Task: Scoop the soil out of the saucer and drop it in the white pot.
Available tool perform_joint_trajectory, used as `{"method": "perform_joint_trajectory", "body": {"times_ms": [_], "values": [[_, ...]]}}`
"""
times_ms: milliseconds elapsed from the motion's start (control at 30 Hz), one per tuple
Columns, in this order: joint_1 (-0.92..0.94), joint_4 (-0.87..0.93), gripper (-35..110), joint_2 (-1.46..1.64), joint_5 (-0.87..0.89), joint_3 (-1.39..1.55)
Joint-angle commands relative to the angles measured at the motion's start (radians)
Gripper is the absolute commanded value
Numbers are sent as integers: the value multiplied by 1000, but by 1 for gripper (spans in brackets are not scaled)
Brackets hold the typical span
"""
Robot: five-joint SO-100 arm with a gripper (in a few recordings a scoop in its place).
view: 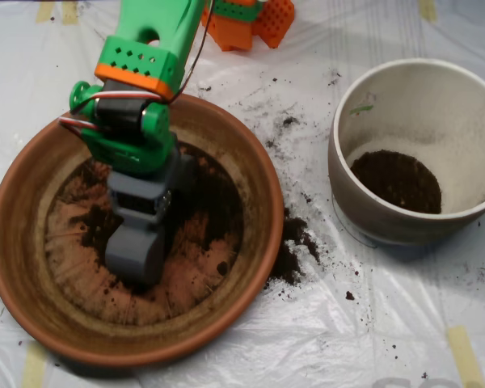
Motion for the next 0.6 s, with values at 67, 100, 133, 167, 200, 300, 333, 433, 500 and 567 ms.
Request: {"method": "perform_joint_trajectory", "body": {"times_ms": [67,100,133,167,200,300,333,433,500,567], "values": [[0,-71,24,175,-15,160],[-2,-87,24,201,-18,192],[-2,-101,23,227,-20,225],[-2,-115,22,253,-25,259],[-2,-138,22,285,-29,302],[3,-218,19,385,-43,440],[6,-245,17,414,-44,480],[17,-278,10,471,-44,543],[23,-284,4,492,-41,554],[20,-276,0,514,-37,554]]}}
